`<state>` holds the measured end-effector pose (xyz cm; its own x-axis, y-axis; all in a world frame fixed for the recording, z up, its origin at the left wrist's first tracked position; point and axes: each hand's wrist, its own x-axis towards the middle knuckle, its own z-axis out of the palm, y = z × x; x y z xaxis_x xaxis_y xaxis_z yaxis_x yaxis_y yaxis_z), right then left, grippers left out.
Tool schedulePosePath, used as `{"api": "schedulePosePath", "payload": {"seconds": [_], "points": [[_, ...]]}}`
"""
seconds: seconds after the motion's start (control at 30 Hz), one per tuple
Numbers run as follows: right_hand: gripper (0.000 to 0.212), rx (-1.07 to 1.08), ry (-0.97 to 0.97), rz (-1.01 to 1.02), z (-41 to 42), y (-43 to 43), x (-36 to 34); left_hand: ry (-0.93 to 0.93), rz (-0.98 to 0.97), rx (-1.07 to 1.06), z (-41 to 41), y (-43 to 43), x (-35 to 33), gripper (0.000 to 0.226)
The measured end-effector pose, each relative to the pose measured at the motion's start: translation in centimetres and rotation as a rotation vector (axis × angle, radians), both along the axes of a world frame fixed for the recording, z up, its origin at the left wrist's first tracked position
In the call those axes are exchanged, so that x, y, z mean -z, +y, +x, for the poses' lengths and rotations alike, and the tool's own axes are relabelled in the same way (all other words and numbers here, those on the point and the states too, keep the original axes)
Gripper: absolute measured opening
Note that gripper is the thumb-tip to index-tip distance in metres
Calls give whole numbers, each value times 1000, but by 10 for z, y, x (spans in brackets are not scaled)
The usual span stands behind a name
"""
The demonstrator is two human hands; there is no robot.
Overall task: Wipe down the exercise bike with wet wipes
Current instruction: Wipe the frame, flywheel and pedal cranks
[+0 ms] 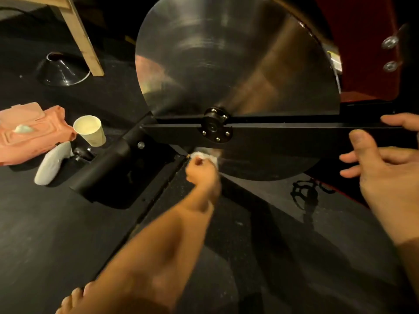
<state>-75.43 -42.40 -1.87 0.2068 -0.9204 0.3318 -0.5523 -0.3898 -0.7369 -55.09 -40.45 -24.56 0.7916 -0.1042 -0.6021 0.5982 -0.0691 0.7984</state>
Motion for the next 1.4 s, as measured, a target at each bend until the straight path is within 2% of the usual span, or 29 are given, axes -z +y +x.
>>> {"api": "schedulePosePath", "payload": {"seconds": [0.07, 0.13, 0.2, 0.27, 0.37, 0.43, 0.5, 0.57, 0.67, 0.77, 0.9, 1.03, 1.13, 1.23, 1.3, 1.4], "points": [[75, -17, -10, 6, 1, -1, 1, -3, 87, -29, 49, 5, 16, 23], [58, -19, -15, -23, 1, -1, 1, -27, 120, 4, 59, 3, 10, 17], [40, -13, -11, -75, 2, 0, 0, -28, 79, 68, 26, 5, -7, 13], [35, -38, -19, -87, 4, 4, -3, 7, -9, 76, -27, 1, -12, 15], [27, -35, -3, -118, 6, 8, -5, 76, -165, 244, -106, -10, -37, 16], [27, -29, 19, -138, 5, 8, -6, 233, -255, 290, -137, -15, -51, 30], [28, -33, 42, -136, 3, 7, -6, 385, -314, 274, -140, -18, -51, 28], [29, -39, 82, -122, 3, 6, -7, 445, -298, 180, -120, -15, -46, 25], [29, -47, 75, -91, 2, 3, -7, 449, -304, 1, -88, -12, -49, 24], [27, -60, 50, -72, 1, 3, -8, 417, -388, 94, -99, -11, -79, 25], [31, -106, 40, -24, -8, 5, -15, 388, -396, 276, -138, -15, -112, 23], [32, -67, -99, -88, -30, 23, -24, 436, -389, 137, -98, -7, -93, 14], [19, 73, -203, 100, -53, 34, -11, 446, -401, 69, -91, -7, -104, 26], [21, 170, -187, 445, -69, 31, 12, 420, -441, 211, -120, -5, -146, 20], [17, 156, -235, 575, -67, 30, 18, 514, -471, 257, -131, 0, -166, 22], [25, 75, -348, 708, -40, 29, 22, 582, -476, 327, -132, 7, -179, 16]]}}
